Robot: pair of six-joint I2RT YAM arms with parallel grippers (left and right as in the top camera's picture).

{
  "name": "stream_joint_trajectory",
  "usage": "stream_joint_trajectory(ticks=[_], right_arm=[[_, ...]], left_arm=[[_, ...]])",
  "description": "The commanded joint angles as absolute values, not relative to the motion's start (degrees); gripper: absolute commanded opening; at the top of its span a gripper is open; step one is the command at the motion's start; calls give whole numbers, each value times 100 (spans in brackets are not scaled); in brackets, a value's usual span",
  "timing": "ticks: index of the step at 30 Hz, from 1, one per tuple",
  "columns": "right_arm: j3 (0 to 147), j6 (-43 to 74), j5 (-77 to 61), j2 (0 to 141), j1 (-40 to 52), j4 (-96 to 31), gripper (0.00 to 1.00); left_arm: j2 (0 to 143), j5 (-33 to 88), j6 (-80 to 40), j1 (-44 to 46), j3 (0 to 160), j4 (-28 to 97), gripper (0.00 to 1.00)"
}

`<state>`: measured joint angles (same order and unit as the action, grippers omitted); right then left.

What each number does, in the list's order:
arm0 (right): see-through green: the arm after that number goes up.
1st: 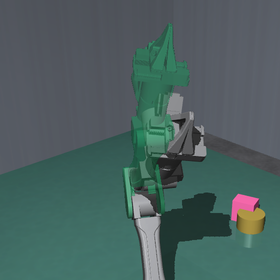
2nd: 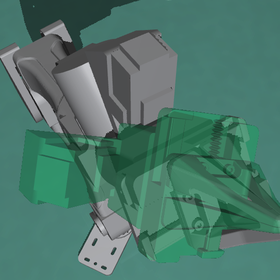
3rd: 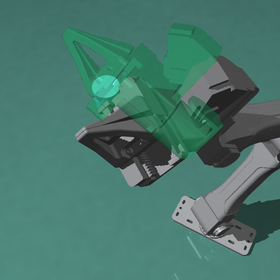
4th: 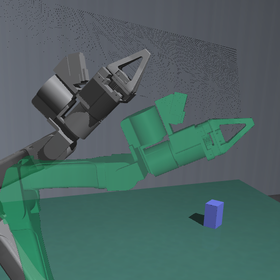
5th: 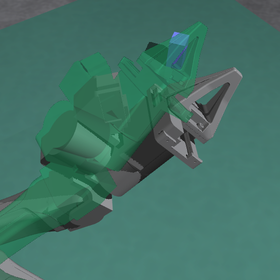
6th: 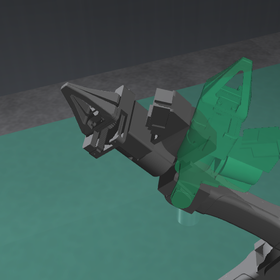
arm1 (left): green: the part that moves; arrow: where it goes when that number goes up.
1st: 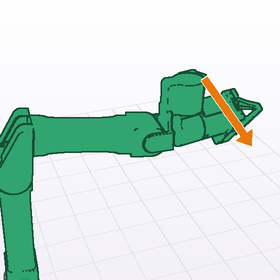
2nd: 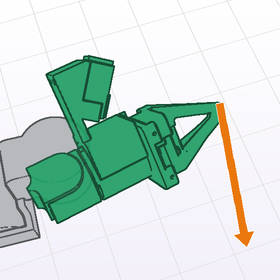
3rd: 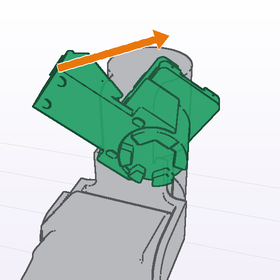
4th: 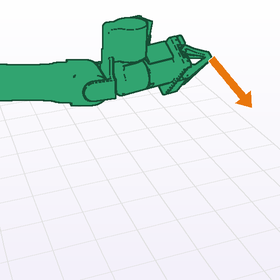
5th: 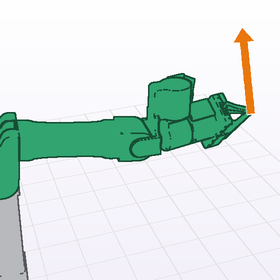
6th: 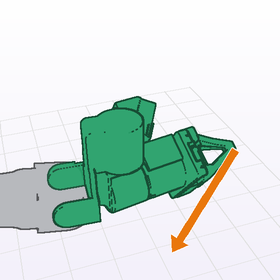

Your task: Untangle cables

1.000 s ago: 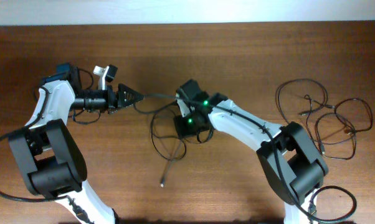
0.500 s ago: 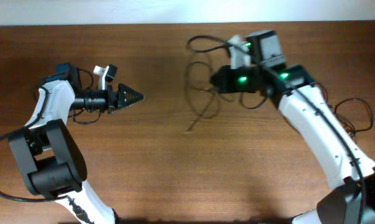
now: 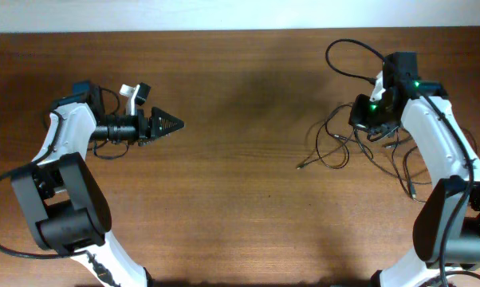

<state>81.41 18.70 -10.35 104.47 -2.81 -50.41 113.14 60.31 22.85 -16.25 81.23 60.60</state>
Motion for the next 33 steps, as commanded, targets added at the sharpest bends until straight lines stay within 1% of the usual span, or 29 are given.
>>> stream_joint_trajectory(ticks=[1, 2, 3, 4, 5, 8, 9, 17, 19, 22, 25, 27, 32, 33], right_arm=[[8040, 1820, -956, 10543, -307, -5037, 17], [8040, 1820, -954, 10543, -309, -5035, 22], [8040, 1820, -921, 10543, -309, -5030, 39], [8040, 1822, -838, 10543, -307, -5037, 64], [8040, 1822, -768, 10543, -307, -5039, 83], [8040, 1822, -766, 10543, -303, -5033, 91], [8040, 1822, -766, 10543, -303, -5035, 99], [8040, 1822, -766, 10543, -303, -5035, 99], [8040, 1822, -766, 10543, -303, -5035, 99], [8040, 1822, -766, 10543, -303, -5035, 99], [8040, 1822, -766, 10543, -303, -5035, 99], [8040, 1822, -766, 10543, -303, -5035, 99], [8040, 1822, -766, 10543, -303, -5035, 99], [8040, 1822, -766, 10543, -303, -5035, 98]], left_arm=[[11238, 6012, 2255, -1640, 8147, 6064, 99], [11238, 6012, 2255, -1638, 8147, 6064, 99], [11238, 6012, 2255, -1638, 8147, 6066, 99], [11238, 6012, 2255, -1638, 8147, 6066, 99], [11238, 6010, 2255, -1638, 8147, 6064, 99], [11238, 6012, 2255, -1638, 8147, 6064, 99], [11238, 6012, 2255, -1638, 8147, 6064, 99], [11238, 6016, 2255, -1623, 8147, 6029, 99], [11238, 5970, 2259, -1590, 8147, 5824, 99], [11244, 4947, 2250, -1450, 8136, 5417, 99], [11251, 4254, 2252, -1243, 8060, 5127, 99], [11255, 4191, 2255, -1074, 7961, 4950, 99], [11255, 3461, 2252, -591, 7590, 4233, 99], [11255, 3465, 2252, -504, 7516, 4110, 99]])
